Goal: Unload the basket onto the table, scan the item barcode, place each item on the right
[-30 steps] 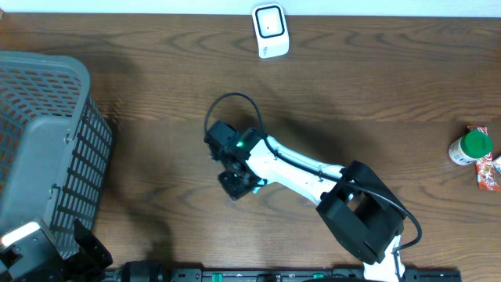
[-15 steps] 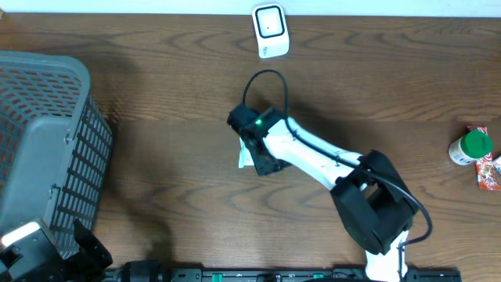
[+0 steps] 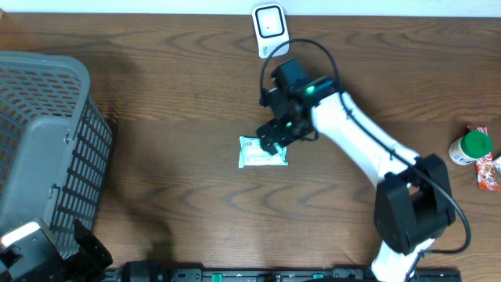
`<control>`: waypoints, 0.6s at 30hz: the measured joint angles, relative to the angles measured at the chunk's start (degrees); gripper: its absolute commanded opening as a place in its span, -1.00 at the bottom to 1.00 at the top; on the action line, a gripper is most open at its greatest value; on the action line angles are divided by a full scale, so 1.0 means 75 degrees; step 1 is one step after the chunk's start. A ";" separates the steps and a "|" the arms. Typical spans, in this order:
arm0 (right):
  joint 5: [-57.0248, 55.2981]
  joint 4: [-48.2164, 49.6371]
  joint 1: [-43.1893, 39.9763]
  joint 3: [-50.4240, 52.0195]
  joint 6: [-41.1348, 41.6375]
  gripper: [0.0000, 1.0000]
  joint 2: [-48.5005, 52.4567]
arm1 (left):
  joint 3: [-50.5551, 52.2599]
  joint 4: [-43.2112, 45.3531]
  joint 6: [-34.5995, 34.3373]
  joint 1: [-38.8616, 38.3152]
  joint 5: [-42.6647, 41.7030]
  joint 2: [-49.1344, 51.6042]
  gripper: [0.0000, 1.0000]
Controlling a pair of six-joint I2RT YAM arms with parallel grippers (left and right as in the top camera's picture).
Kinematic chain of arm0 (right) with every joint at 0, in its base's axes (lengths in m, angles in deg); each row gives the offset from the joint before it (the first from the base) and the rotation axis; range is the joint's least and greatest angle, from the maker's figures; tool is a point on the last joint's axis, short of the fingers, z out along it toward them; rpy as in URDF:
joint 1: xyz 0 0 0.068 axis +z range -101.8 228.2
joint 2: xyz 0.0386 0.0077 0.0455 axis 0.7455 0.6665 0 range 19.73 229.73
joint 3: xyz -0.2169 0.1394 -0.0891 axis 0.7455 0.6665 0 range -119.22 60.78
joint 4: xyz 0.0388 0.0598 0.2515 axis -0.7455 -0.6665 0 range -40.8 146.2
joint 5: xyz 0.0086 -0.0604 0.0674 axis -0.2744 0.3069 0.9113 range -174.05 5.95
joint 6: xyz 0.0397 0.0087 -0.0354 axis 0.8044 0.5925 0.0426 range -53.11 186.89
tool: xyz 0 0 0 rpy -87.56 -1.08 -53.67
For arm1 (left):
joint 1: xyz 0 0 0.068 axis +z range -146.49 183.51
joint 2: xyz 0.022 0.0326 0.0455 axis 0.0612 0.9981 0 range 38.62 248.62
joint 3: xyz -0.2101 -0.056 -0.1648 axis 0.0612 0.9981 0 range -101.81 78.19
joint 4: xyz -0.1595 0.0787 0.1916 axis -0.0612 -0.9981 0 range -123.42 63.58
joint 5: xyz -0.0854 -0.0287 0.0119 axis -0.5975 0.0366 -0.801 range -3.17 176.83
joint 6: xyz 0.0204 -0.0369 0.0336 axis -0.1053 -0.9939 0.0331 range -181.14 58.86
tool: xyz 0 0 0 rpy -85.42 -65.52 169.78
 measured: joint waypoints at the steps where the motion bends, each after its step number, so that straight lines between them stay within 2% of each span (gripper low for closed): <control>1: 0.0192 0.0058 -0.0163 0.0000 -0.0344 0.98 0.0102 | 0.0000 0.0000 0.0000 0.0000 0.0003 0.0000 0.76; 8: 0.0994 0.0667 -0.0568 0.0003 -0.1769 0.99 0.1014 | 0.0000 0.0000 -0.0003 0.0000 0.0003 0.0000 0.75; 18: 0.0825 0.1014 -0.0498 0.0006 -0.2311 0.98 0.1119 | 0.0000 0.0000 -0.0003 0.0000 0.0000 0.0000 0.76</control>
